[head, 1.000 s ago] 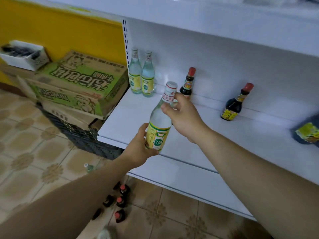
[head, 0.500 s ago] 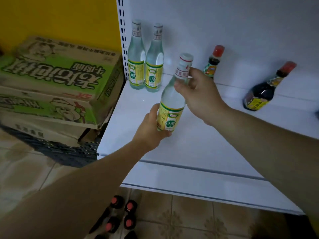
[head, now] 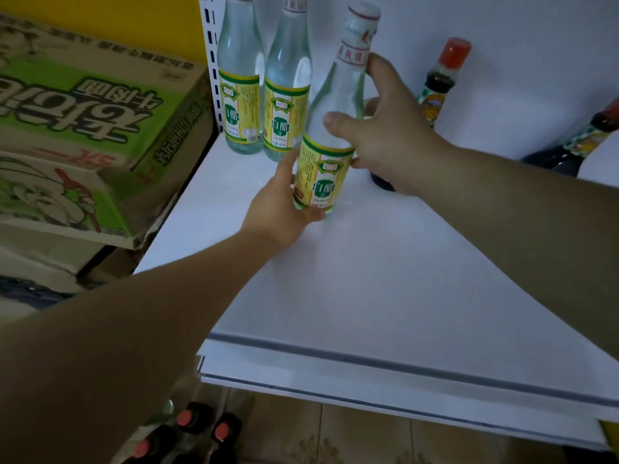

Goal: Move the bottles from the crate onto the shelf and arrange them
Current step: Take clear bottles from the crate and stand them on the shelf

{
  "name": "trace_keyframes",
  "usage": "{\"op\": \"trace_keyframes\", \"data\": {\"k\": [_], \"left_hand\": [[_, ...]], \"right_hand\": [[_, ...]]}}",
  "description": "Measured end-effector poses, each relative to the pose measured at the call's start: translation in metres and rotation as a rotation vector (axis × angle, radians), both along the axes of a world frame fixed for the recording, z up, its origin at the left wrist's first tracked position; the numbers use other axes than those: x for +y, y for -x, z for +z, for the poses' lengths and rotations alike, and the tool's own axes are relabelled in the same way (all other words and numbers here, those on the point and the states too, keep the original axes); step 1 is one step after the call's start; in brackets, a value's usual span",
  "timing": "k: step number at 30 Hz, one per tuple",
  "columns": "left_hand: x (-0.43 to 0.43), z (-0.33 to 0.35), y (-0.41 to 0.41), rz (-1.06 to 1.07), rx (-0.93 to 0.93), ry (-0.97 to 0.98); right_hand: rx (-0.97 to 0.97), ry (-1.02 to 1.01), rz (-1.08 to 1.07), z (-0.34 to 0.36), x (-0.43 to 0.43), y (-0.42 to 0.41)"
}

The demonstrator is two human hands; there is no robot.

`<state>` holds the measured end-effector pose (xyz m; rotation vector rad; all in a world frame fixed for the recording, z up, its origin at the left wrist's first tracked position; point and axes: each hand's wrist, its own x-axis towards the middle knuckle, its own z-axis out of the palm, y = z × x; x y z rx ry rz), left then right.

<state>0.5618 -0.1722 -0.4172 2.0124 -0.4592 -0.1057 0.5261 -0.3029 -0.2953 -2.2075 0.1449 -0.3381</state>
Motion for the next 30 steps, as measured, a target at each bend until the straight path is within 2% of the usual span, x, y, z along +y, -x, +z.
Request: {"op": "trace_keyframes", "data": {"k": [4,7,17,21,25,30], "left_hand": [[-0.006,-0.003,-0.022,0.171,-0.127,-0.120],[-0.009,-0.005,-0.038,0.214,-0.088,-0.139],[-0.034,-0.007,-0.059,0.279,-0.047,-0.063],[-0.040,-0.006,-0.068,0.401,-0.079,-0.025],[-0.049,0.001,-0.077,0.542,-0.025,-0.008],[-0.057,0.002,-0.078,0.619,0.003,-0.006]], "right_hand": [[-0.034,0.008,-0.007,-0.002,-0.007,-0.025],[-0.054,0.021,-0.014,-0.006,-0.012,-0.042],[-0.093,-0.029,-0.033,-0.015,-0.025,-0.083],[-0.107,-0.033,-0.043,-0.017,-0.030,-0.094],[-0.122,-0.046,-0.047,-0.021,-0.033,-0.103],[-0.107,-0.005,-0.074,-0.023,-0.036,-0.110]]}}
